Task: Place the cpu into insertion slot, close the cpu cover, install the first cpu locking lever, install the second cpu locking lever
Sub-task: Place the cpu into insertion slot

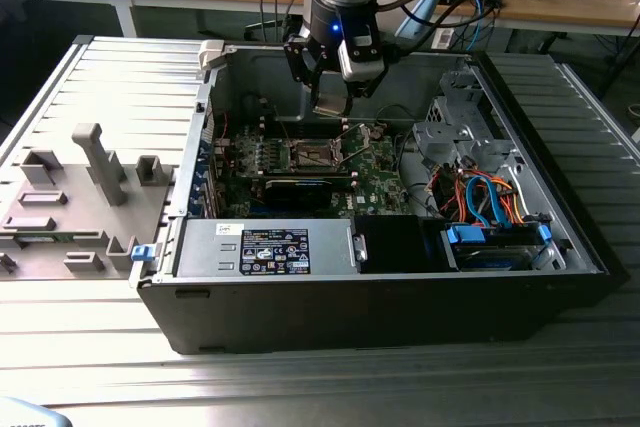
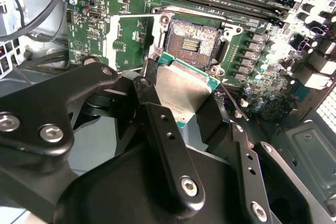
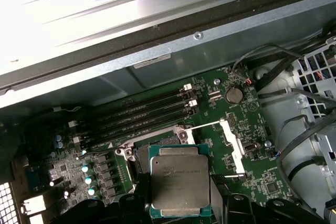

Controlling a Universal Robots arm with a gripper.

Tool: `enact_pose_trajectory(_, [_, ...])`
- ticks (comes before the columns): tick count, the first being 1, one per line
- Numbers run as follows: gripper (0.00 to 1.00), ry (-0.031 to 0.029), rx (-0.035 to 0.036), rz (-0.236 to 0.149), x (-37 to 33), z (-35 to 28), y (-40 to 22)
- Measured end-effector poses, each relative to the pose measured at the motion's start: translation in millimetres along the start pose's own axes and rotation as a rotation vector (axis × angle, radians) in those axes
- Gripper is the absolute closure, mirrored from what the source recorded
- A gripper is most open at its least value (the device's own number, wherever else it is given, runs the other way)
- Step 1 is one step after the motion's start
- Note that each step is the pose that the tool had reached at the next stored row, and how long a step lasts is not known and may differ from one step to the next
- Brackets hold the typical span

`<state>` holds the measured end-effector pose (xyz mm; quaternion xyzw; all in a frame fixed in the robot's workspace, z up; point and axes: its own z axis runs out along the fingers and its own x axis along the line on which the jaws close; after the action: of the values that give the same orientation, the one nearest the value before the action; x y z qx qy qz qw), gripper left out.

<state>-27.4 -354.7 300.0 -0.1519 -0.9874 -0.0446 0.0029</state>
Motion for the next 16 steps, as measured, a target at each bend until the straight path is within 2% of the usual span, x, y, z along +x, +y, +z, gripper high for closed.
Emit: enact_pose_trajectory(16, [0.45, -0.0012, -0.0003, 0.014, 0.0, 0.5, 0.0])
